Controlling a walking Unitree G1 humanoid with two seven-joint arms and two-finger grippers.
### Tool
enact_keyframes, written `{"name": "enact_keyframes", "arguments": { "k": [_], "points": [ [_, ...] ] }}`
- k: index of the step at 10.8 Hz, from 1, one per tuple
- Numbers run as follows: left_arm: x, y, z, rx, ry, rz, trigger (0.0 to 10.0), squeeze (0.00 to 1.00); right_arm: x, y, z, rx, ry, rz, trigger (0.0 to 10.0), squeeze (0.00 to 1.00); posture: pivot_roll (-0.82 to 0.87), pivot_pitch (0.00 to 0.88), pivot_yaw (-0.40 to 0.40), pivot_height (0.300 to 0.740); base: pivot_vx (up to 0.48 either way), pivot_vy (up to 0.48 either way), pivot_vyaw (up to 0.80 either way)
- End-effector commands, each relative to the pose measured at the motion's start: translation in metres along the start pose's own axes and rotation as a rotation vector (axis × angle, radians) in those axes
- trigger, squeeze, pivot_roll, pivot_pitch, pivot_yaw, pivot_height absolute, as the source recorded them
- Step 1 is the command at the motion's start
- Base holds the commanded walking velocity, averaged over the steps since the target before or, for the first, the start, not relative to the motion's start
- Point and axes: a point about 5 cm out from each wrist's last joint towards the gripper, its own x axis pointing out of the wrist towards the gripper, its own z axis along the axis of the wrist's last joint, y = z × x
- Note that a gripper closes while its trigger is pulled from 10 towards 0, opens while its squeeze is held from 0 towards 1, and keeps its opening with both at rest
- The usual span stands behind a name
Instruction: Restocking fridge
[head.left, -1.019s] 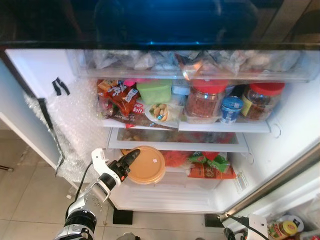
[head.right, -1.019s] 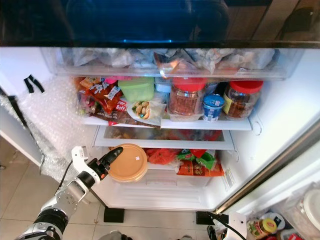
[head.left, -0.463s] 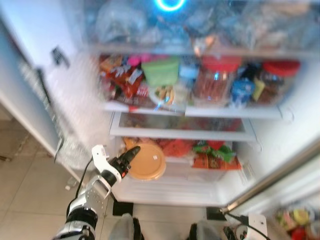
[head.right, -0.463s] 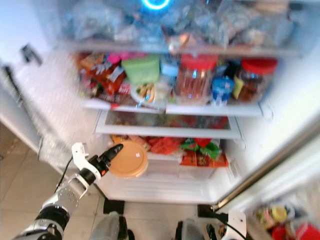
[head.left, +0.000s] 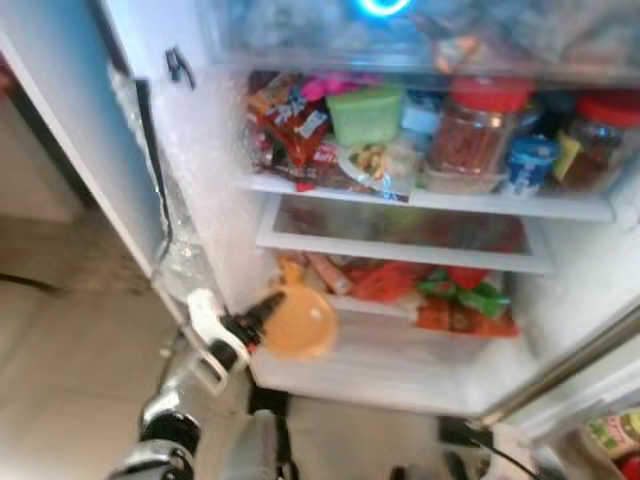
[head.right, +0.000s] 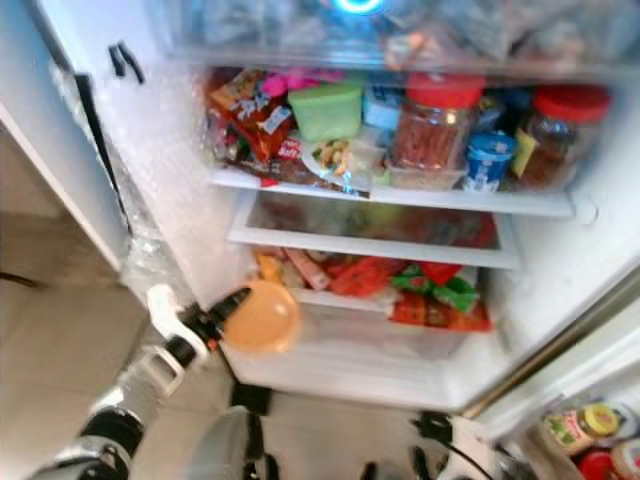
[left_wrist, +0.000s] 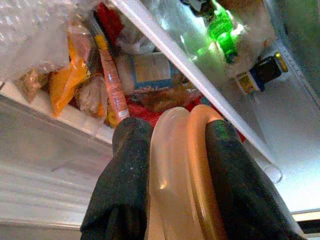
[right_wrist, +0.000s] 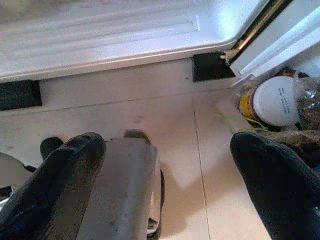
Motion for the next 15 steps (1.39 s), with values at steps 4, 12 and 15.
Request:
{"name": "enact_keyframes", "arguments": {
  "k": [4, 12, 15],
  "points": [
    [0.007, -0.01, 0.002, 0.01, 0.006, -0.068, 10.0, 0.0, -0.003, -0.008, -0.009, 0.009, 0.024, -0.021, 10.0, 0.0, 0.0, 0.1, 0.01, 0.636, 0.292, 0.0, 0.0],
    [0.014, -0.039, 0.0, 0.014, 0.059, -0.276, 10.0, 0.0, -0.003, -0.008, -0.01, 0.007, 0.029, -0.015, 10.0, 0.0, 0.0, 0.093, 0.013, 0.636, 0.214, 0.0, 0.0],
    [0.028, -0.047, 0.015, 0.005, -0.026, -0.259, 10.0, 0.0, -0.004, -0.008, -0.01, 0.007, 0.027, -0.014, 10.0, 0.0, 0.0, 0.098, 0.011, 0.636, 0.0, 0.0, 0.0]
  ]
}}
